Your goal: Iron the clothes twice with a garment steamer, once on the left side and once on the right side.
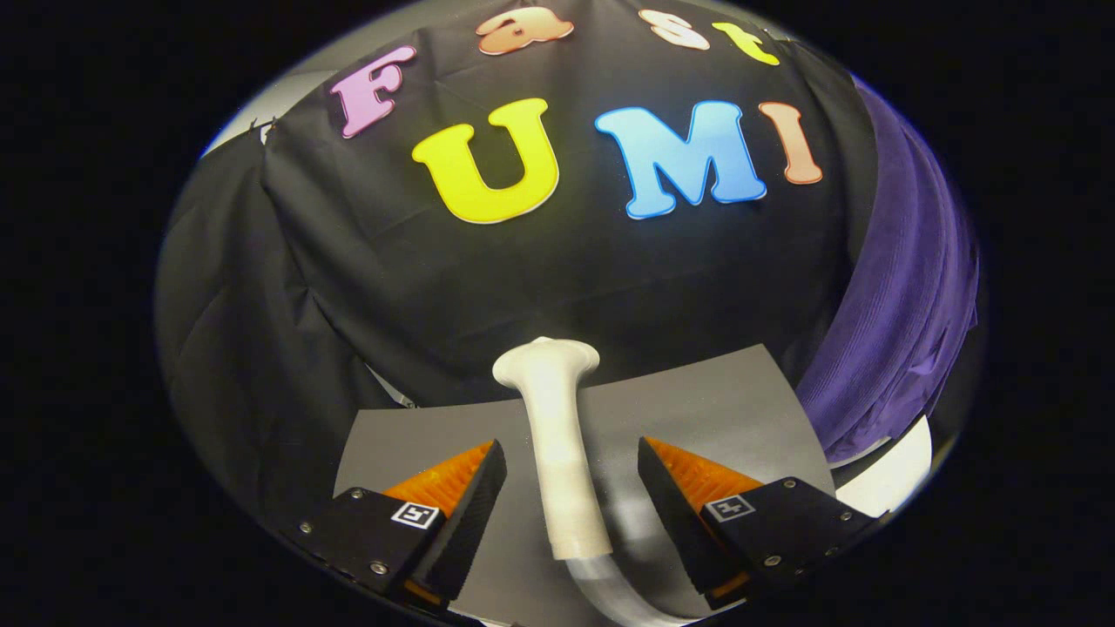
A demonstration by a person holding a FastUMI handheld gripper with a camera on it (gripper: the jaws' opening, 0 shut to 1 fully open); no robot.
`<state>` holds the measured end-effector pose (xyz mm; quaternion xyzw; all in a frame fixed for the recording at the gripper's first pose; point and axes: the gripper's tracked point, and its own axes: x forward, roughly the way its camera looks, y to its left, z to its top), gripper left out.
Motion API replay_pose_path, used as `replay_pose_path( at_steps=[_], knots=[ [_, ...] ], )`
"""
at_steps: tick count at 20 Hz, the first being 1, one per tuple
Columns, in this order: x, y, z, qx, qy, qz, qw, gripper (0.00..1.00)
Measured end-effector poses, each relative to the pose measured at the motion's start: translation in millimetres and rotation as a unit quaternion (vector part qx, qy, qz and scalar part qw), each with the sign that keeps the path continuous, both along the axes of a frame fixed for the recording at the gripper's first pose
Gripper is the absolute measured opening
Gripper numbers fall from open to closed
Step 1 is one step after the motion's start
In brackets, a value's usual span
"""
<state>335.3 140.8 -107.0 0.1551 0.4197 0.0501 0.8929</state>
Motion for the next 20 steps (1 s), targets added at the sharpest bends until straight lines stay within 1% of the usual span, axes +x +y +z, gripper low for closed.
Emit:
replay_pose_path(
  at_steps=[5, 7, 9, 10, 11, 12, 13, 15, 18, 20],
  knots=[
    [12.2, 22.5, -45.2, 0.002, 0.073, 0.026, 0.997, 0.93],
    [21.5, 21.8, -49.0, -0.008, 0.066, 0.020, 0.998, 0.92],
    [19.3, 13.1, -52.8, -0.036, 0.066, 0.009, 0.997, 0.86],
    [18.0, 10.1, -52.8, -0.050, 0.060, 0.006, 0.997, 0.79],
    [18.1, 6.1, -55.0, -0.066, 0.060, 0.005, 0.996, 0.69],
    [16.1, 7.2, -54.3, -0.074, 0.053, 0.010, 0.996, 0.63],
    [15.9, 7.0, -54.6, -0.078, 0.047, 0.015, 0.996, 0.52],
    [16.4, 9.1, -57.1, -0.090, 0.030, 0.020, 0.995, 0.49],
    [16.9, 8.1, -59.8, -0.124, 0.003, 0.016, 0.992, 0.47],
    [15.6, 6.8, -56.9, -0.128, -0.004, 0.010, 0.992, 0.45]
  ],
)
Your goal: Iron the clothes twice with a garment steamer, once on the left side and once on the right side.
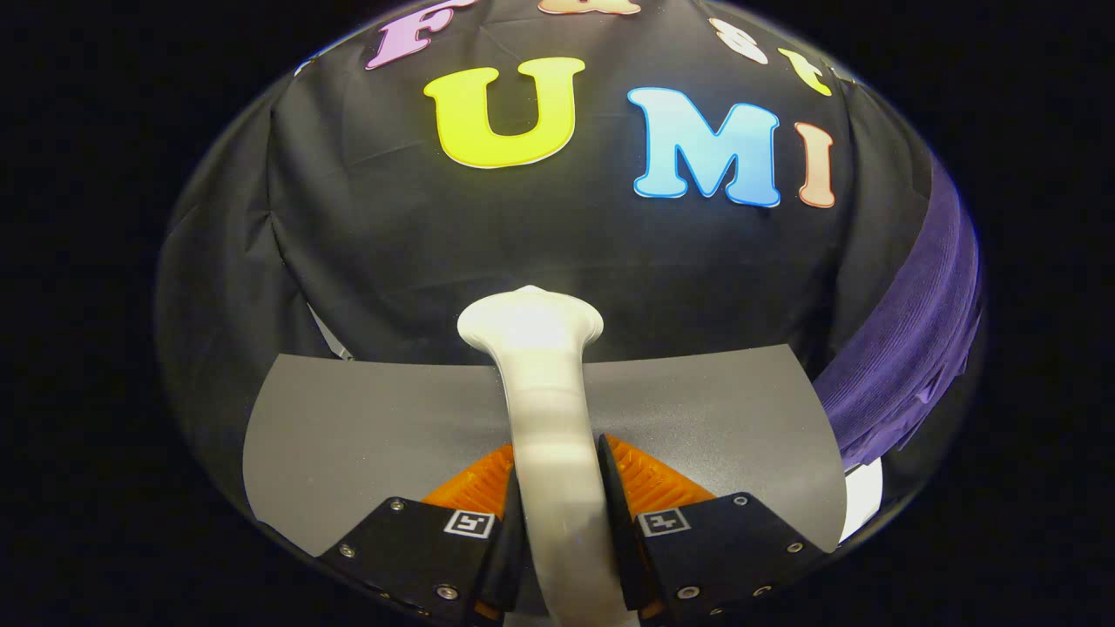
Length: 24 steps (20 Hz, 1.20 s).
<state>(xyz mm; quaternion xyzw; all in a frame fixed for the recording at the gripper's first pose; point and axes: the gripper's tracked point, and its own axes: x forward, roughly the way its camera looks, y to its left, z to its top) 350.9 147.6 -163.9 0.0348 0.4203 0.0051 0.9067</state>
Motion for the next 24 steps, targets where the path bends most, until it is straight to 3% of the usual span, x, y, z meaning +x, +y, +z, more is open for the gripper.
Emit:
replay_pose_path(
  at_steps=[10, 13, 24],
  knots=[
    [-4.7, -2.1, 9.1, 0.048, -0.020, 0.004, 0.999, 0.40],
    [-18.6, -19.0, 23.9, 0.053, -0.038, -0.011, 0.998, 0.39],
    [-95.4, -64.5, 111.2, 0.076, -0.178, 0.040, 0.980, 0.39]
  ],
)
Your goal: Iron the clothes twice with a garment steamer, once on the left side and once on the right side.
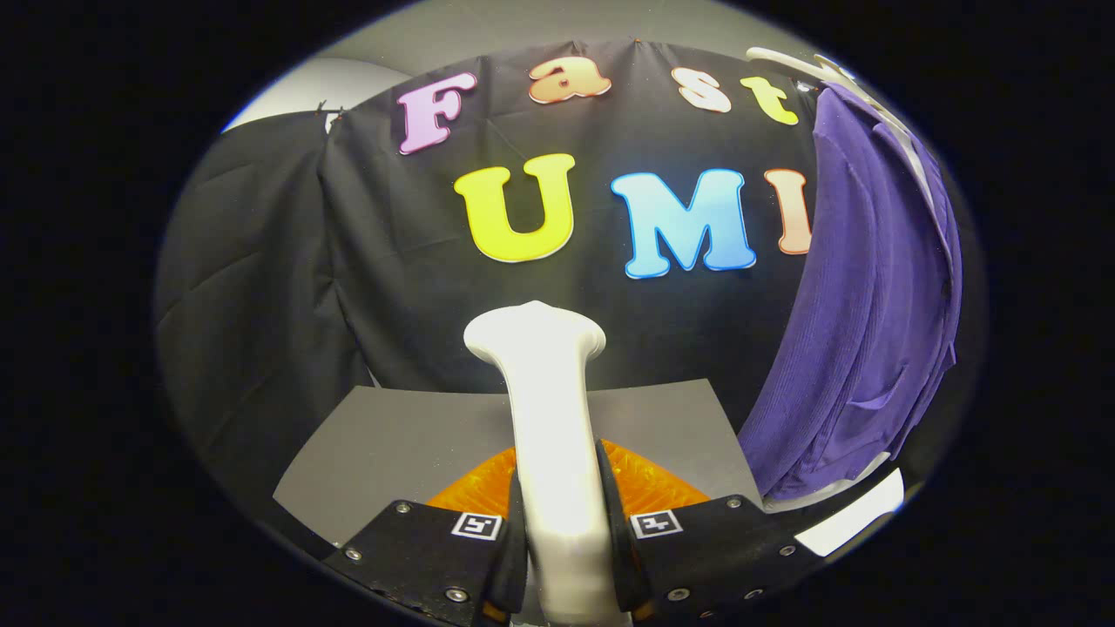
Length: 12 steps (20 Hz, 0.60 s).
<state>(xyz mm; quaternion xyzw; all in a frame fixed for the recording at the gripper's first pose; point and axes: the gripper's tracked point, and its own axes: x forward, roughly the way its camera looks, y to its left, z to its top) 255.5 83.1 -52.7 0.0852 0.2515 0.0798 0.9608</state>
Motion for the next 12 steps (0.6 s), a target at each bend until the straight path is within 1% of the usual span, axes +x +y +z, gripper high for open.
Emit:
replay_pose_path(
  at_steps=[3, 5, 6, 9, 12],
  knots=[
    [-30.8, -23.2, 27.3, 0.013, -0.046, 0.002, 0.999, 0.39],
    [-51.5, -39.2, 36.1, 0.020, -0.059, 0.004, 0.998, 0.39],
    [-61.6, -44.1, 39.7, 0.021, -0.061, 0.013, 0.998, 0.39],
    [-93.1, -74.0, 58.8, -0.011, -0.096, 0.026, 0.995, 0.39],
    [-120.0, -99.8, 77.9, -0.019, -0.132, 0.034, 0.990, 0.39]
  ],
)
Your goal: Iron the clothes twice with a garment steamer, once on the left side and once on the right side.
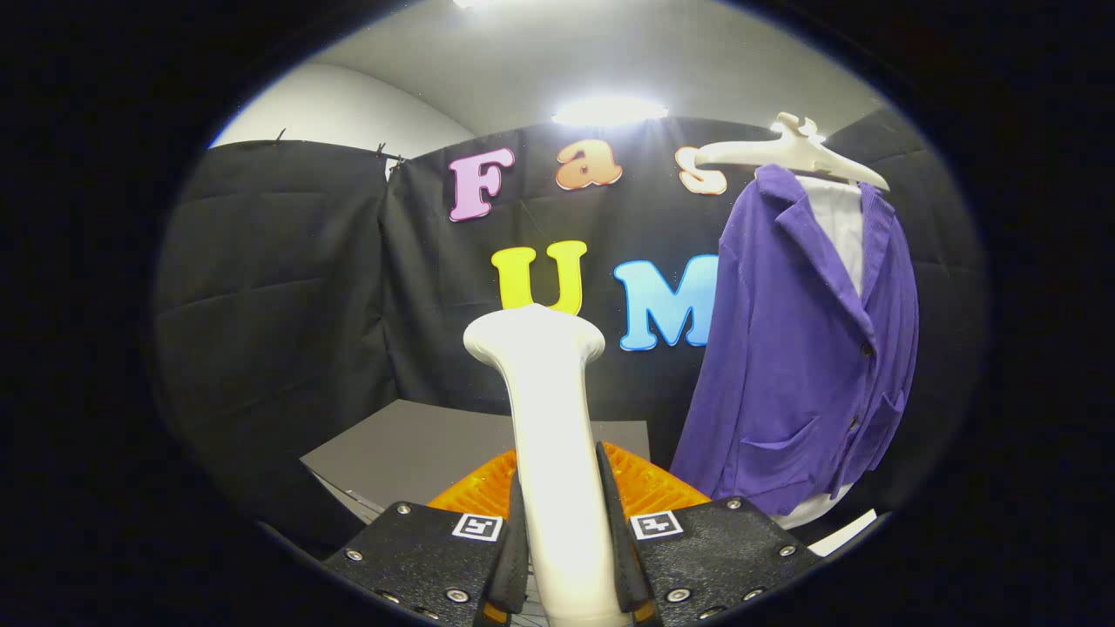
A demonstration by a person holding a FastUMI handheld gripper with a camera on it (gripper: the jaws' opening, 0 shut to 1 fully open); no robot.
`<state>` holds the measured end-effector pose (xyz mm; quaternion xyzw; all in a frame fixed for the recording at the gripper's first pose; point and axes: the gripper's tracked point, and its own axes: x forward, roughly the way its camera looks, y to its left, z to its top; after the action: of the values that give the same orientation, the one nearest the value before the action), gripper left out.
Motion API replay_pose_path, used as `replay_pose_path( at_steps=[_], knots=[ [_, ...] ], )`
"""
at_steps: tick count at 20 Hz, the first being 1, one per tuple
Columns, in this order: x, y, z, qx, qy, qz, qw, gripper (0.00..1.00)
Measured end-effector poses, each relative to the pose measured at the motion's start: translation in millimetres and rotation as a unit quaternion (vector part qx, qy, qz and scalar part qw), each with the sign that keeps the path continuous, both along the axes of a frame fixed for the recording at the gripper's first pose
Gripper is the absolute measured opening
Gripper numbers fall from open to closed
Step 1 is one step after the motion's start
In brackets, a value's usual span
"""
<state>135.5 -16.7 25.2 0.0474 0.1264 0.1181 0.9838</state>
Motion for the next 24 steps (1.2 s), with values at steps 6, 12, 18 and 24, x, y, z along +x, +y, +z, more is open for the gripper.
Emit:
replay_pose_path(
  at_steps=[6, 12, 18, 24],
  knots=[
    [-30.8, -65.7, 41.3, 0.013, -0.061, -0.011, 0.998, 0.39],
    [-24.3, -119.7, 74.2, 0.021, -0.087, -0.053, 0.995, 0.39],
    [10.3, -164.1, 92.3, 0.025, -0.112, -0.132, 0.985, 0.39],
    [51.0, -199.0, 94.1, -0.006, -0.134, -0.199, 0.971, 0.39]
  ],
)
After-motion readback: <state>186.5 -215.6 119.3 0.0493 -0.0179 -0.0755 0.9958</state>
